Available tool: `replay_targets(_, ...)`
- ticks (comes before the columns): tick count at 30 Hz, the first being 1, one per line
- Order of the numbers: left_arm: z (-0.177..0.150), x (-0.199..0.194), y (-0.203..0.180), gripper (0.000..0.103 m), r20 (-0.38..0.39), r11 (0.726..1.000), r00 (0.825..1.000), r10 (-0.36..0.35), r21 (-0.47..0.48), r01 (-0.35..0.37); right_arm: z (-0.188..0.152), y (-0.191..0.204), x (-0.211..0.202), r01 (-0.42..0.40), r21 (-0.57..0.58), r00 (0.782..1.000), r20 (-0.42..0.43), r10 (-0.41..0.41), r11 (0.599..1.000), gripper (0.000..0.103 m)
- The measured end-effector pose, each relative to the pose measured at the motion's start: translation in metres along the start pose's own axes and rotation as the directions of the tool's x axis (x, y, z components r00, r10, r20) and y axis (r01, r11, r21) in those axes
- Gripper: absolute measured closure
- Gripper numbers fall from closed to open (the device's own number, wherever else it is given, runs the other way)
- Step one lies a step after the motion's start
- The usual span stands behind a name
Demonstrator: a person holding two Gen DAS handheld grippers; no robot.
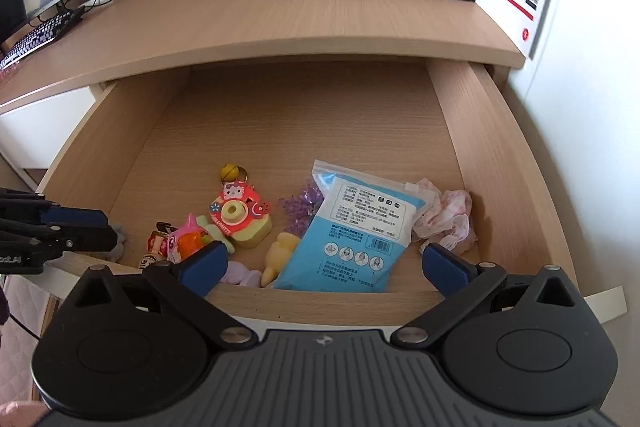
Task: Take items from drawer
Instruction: 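Reach the right tool toward the blue bag while the left tool reaches toward the pink pig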
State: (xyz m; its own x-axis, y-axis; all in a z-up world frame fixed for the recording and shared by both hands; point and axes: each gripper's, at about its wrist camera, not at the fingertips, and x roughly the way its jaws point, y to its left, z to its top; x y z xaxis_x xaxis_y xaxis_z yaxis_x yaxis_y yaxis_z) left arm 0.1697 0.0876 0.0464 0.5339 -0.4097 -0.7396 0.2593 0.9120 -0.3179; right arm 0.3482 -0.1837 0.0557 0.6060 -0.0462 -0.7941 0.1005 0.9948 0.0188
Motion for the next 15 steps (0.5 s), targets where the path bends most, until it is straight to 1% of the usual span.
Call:
replay_targets(2,-0.007,-0.004,-0.008,0.075,-0.018,1.0,1.0,0.006,0.011,-0.006,0.0,-0.001,-0.002,0.001,0.002,1.0,-0.003,-0.001,1.0,0.0)
replay_targets(5,-0.014,-0.01,-0.02,0.076,-0.06,0.998,0.998,0.009,0.055,-0.006,-0.002,-0.003,-0.006,0.003,0.002,1.0,-0.009,-0.003,1.0,0.0)
replay_targets(9,-0.023,-0.016,-0.035,0.085,-0.126,0.997,0.992,0.002,0.083,0.009,-0.007,-0.002,-0.013,0.0,0.001,1.0,0.003,0.0,1.0,0.0)
replay_targets(10,-0.026,-0.017,-0.039,0.086,-0.134,0.995,0.991,0.005,0.099,0.008,-0.007,-0.002,-0.014,0.051,0.066,0.999,0.006,-0.052,0.997,0.0)
replay_targets(12,-0.034,-0.02,-0.048,0.087,-0.141,0.993,0.99,0.014,0.121,0.003,-0.009,-0.001,-0.016,0.051,0.065,0.999,0.01,-0.052,0.997,0.0)
replay_targets(15,-0.043,-0.02,-0.054,0.09,-0.142,0.992,0.99,0.014,0.129,0.004,-0.006,-0.001,-0.017,0.051,0.065,0.999,-0.002,-0.051,0.997,0.0)
